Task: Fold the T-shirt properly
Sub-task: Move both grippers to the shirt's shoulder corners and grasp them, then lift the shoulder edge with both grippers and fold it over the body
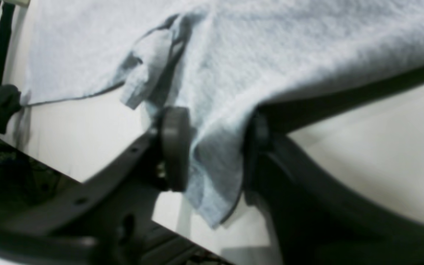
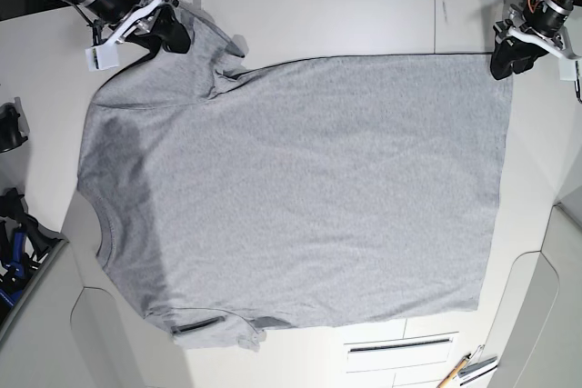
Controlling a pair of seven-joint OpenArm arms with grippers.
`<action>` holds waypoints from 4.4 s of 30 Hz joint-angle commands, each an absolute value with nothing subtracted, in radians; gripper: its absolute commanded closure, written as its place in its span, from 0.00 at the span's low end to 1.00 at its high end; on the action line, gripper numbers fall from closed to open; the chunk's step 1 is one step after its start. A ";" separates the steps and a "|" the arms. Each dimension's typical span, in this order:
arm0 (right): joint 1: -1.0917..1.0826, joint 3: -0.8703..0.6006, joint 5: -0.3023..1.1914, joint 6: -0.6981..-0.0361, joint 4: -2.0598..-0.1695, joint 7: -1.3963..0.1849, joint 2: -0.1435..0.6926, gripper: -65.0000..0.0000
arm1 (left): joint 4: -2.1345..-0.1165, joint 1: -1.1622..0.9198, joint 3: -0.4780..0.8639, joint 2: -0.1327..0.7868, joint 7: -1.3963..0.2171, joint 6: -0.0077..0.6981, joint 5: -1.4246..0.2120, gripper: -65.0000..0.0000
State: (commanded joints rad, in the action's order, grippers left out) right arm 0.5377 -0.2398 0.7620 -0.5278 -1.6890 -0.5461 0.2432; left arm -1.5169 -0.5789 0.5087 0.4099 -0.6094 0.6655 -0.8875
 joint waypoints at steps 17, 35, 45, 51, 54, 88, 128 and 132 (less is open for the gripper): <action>0.533 -0.270 0.796 -0.573 -1.717 -0.596 0.243 1.00 | -1.607 -0.585 0.540 0.410 -0.619 0.698 -0.844 1.00; 0.571 -0.479 0.993 -0.589 -1.847 -0.753 0.249 1.00 | -1.665 -0.564 0.668 0.422 -0.707 0.698 -0.950 1.00; 0.310 -0.477 0.846 -0.588 -1.831 -0.748 0.249 1.00 | -1.647 -0.392 0.616 0.430 -0.649 0.698 -0.786 1.00; 0.092 -0.448 0.762 -0.588 -1.676 -0.714 0.249 1.00 | -1.569 -0.231 0.532 0.430 -0.572 0.698 -0.651 1.00; 0.001 -0.430 0.759 -0.588 -1.582 -0.714 0.249 1.00 | -1.542 -0.170 0.529 0.431 -0.572 0.698 -0.649 1.00; -0.151 -0.645 0.667 -0.569 -1.352 -0.821 0.261 0.46 | -1.308 -0.008 0.663 0.455 -0.810 0.698 -0.916 0.39; -0.107 -0.488 0.682 -0.554 -1.161 -0.636 0.186 0.65 | -1.142 -0.014 0.455 0.377 -0.609 0.698 -0.713 0.72; -0.107 -0.490 0.670 -0.570 -1.161 -0.636 0.191 1.00 | -1.143 -0.014 0.456 0.378 -0.611 0.698 -0.714 1.00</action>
